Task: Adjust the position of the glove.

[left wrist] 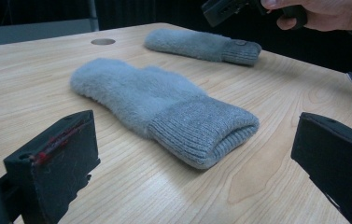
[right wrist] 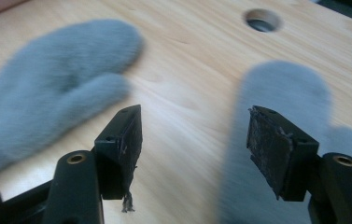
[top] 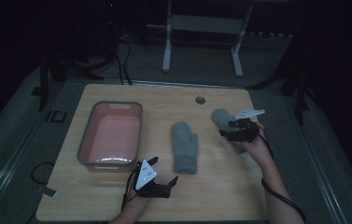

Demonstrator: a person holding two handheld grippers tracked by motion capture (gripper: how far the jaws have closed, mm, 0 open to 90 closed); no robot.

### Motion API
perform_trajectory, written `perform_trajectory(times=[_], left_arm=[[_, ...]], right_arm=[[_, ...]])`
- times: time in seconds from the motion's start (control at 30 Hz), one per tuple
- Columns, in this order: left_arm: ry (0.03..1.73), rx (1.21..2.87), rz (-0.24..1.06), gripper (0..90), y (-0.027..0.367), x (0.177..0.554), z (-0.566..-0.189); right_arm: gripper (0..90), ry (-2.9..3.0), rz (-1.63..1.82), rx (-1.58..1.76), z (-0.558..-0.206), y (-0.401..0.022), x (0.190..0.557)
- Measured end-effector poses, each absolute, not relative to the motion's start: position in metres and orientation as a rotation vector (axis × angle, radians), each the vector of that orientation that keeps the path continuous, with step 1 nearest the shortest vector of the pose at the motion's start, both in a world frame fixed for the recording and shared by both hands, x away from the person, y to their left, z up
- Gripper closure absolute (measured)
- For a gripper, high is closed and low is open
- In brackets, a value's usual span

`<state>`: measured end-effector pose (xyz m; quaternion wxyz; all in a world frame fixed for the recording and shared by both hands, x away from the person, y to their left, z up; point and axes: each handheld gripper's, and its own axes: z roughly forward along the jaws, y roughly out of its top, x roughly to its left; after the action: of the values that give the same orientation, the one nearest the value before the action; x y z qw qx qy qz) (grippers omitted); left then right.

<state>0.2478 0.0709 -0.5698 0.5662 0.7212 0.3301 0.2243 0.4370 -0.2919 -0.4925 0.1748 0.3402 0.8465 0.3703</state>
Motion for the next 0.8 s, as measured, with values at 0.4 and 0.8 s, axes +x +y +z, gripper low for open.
perform_trajectory(times=[0.4, 0.8], left_arm=[[0.777, 1.694, 0.525, 1.0, 0.071, 0.248, -0.570], [0.775, 1.693, 0.522, 1.0, 0.071, 0.248, -0.570]], right_arm=[[45.1, 2.385, 0.932, 1.001, -0.497, -0.324, 0.464], [53.0, 2.434, 0.857, 1.068, -0.540, -0.326, 0.478]])
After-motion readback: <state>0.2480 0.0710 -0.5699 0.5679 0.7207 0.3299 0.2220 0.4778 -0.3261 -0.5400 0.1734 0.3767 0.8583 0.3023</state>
